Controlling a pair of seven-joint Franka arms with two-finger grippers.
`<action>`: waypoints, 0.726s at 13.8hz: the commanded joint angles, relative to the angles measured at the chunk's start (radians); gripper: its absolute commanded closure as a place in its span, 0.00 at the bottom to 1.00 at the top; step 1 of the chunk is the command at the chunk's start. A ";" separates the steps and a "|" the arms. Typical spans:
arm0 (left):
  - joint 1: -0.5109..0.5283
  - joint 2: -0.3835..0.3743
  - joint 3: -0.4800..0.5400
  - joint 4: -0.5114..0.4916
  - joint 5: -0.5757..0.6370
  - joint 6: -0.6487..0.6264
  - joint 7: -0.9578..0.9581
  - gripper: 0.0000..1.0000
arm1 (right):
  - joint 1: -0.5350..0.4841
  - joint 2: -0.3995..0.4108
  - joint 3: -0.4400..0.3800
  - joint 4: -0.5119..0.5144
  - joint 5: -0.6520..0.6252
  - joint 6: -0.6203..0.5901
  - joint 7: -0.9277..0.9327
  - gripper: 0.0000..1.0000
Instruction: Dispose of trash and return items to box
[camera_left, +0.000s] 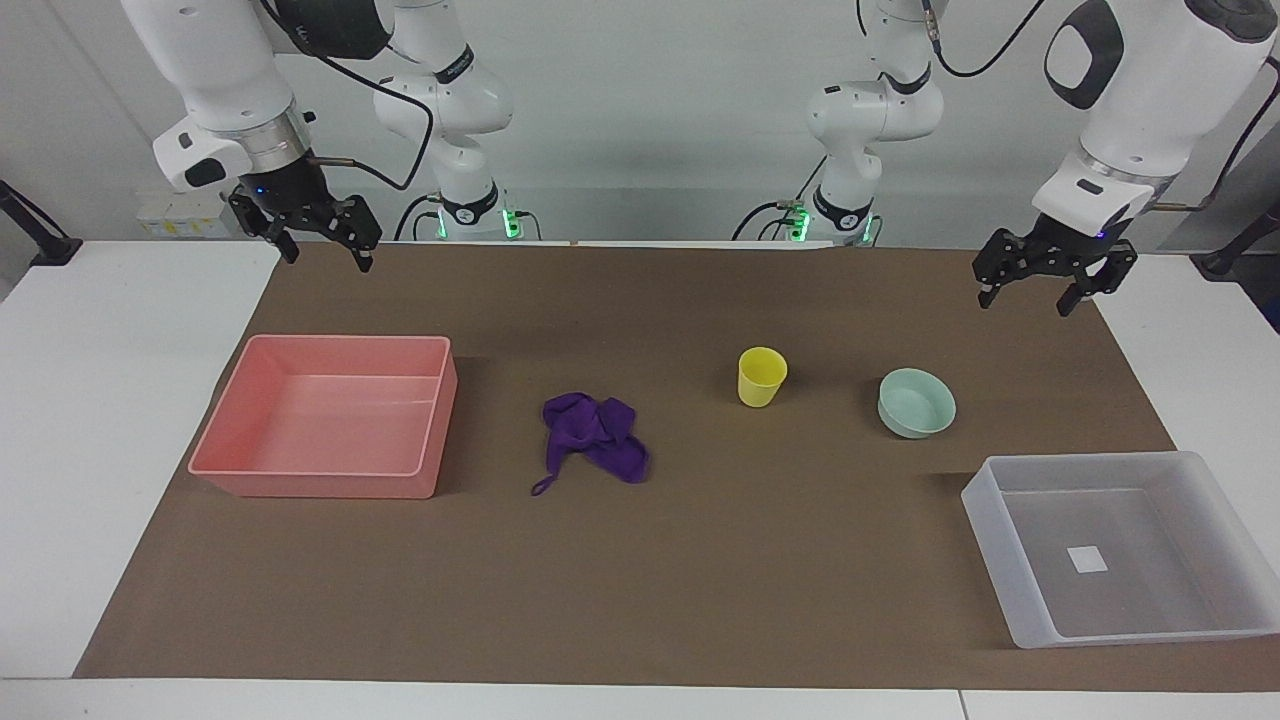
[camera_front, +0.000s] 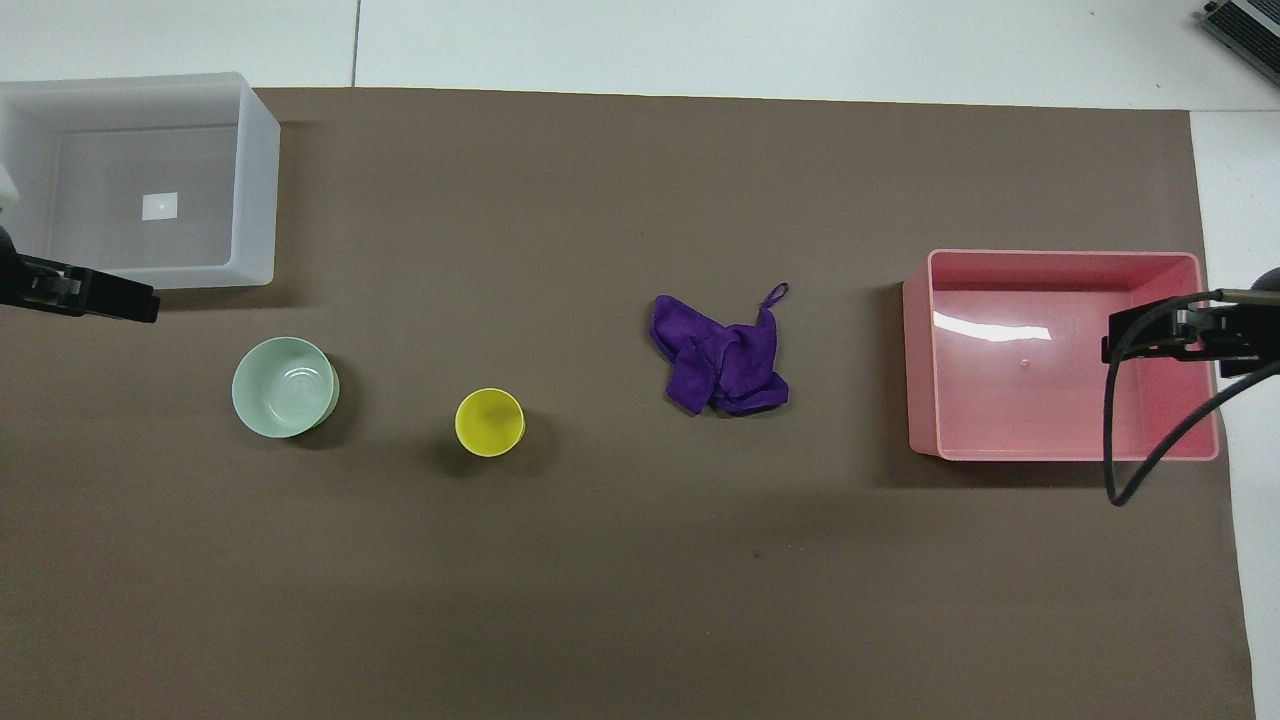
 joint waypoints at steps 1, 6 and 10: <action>0.011 -0.022 -0.001 -0.133 -0.007 0.128 -0.005 0.00 | 0.006 -0.025 0.005 -0.026 0.010 0.016 -0.007 0.00; 0.040 -0.013 -0.003 -0.338 -0.007 0.367 -0.034 0.00 | 0.006 -0.031 0.072 -0.079 0.010 0.115 0.004 0.00; 0.040 0.016 -0.003 -0.481 -0.007 0.547 -0.054 0.00 | 0.010 0.004 0.164 -0.116 0.010 0.243 0.135 0.00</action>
